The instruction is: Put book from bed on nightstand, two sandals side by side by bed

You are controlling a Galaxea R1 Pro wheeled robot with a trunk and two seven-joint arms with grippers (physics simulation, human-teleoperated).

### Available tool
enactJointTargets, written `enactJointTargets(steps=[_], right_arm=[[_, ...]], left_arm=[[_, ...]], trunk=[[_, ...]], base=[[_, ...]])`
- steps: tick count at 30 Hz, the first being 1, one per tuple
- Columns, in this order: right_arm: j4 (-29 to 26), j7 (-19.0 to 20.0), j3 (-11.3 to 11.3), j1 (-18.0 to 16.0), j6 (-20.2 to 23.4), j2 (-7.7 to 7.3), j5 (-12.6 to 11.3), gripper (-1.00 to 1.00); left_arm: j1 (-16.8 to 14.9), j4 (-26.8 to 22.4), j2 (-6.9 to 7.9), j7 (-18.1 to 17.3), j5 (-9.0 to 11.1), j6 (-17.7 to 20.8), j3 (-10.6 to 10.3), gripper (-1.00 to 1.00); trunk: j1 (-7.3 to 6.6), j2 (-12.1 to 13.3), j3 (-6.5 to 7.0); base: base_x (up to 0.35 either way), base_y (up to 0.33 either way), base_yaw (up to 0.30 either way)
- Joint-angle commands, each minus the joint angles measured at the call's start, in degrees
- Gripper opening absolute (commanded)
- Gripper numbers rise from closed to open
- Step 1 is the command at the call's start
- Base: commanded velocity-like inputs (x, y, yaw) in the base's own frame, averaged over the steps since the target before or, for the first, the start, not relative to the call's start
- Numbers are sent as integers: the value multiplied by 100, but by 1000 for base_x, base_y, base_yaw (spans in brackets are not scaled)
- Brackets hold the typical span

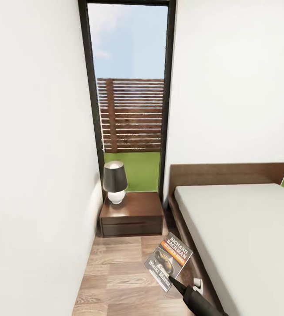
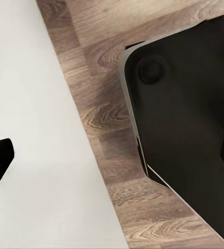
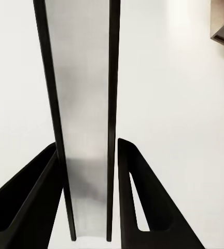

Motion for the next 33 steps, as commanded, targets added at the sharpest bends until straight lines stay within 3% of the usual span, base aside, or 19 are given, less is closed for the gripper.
enactJointTargets(steps=[1, 33], right_arm=[[2, 16, 5, -1, 61, -2, -60, -100], [2, 17, 5, -1, 61, -2, -60, -100]], left_arm=[[5, -18, 5, 37, 27, 0, -49, 100], [5, -18, -20, 35, 27, 0, -47, 100]], trunk=[[5, -2, 0], [5, -2, 0]], base=[[320, 30, 0], [321, 4, 0]])
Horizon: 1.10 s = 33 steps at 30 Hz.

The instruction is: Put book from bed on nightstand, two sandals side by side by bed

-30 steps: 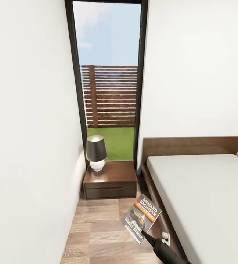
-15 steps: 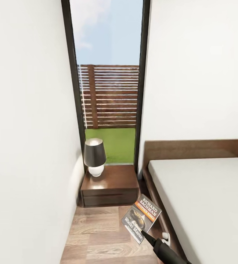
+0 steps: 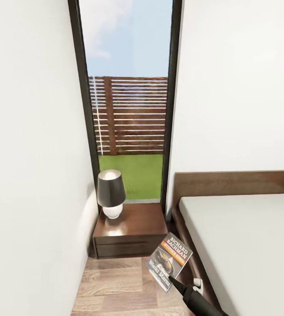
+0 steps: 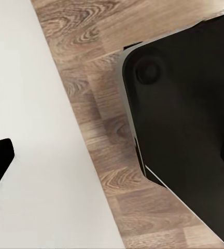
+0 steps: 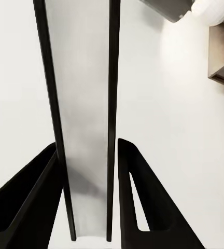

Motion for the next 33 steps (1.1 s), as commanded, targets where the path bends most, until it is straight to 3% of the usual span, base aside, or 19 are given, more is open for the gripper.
enactJointTargets(steps=[1, 33], right_arm=[[2, 15, 6, -1, 61, -1, -60, -100], [1, 13, 7, -1, 61, 0, -60, -100]], left_arm=[[5, -18, 4, 37, 27, -1, -48, 100], [5, -18, 3, 37, 27, -1, -51, 100]], trunk=[[5, -2, 0], [5, -2, 0]], base=[[320, 0, 0], [321, 0, 0]])
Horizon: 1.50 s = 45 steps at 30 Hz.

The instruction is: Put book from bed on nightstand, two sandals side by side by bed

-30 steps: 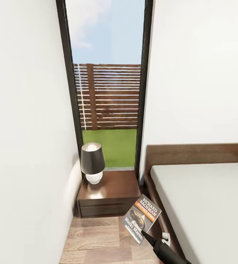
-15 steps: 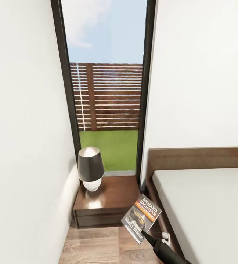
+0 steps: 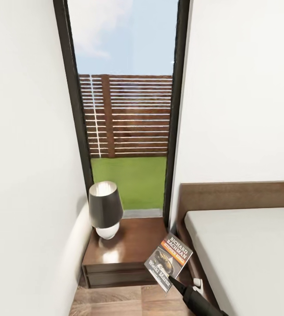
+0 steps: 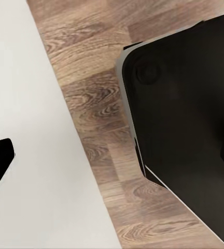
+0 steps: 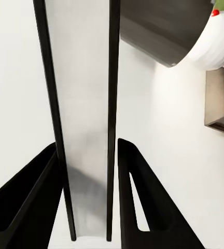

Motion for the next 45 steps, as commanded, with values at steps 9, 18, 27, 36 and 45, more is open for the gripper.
enactJointTargets(steps=[9, 18, 27, 36, 45], right_arm=[[2, 15, 6, -1, 61, -1, -60, -100], [3, 15, 6, -1, 61, -1, -60, -100], [-5, 15, 6, -1, 61, -3, -60, -100], [-2, 15, 6, -1, 61, -2, -60, -100], [2, 15, 6, -1, 61, -1, -60, -100]], left_arm=[[5, -18, 5, 38, 27, 0, -46, 100], [5, -18, -9, 38, 27, 0, -46, 100], [5, -18, -12, 36, 27, -2, -47, 100], [5, -18, -13, 36, 27, -3, -48, 100], [5, -18, -16, 33, 27, -6, -46, 100]], trunk=[[5, -2, 0], [5, -2, 0], [5, -2, 0], [5, -2, 0], [5, -2, 0]], base=[[321, 0, 0], [320, 0, 0], [320, 0, 0], [293, 0, 0], [164, 0, 0]])
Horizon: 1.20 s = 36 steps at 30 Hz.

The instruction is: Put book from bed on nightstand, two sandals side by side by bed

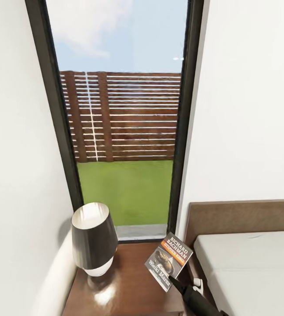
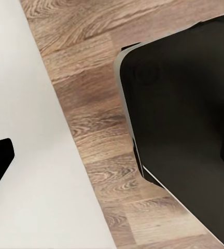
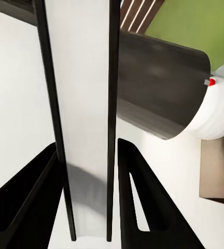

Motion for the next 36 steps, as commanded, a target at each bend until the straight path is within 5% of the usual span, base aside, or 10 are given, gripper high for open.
enactJointTargets(steps=[1, 36], right_arm=[[3, 14, 13, -1, 60, -2, -53, -100], [11, -94, 12, -1, 64, -2, -69, -100]], left_arm=[[5, -18, 5, 37, 27, -1, -48, 100], [6, -18, -10, 34, 27, 5, -48, 100]], trunk=[[2, -2, 0], [2, -2, 0]], base=[[84, 0, 0], [11, 0, 0]])
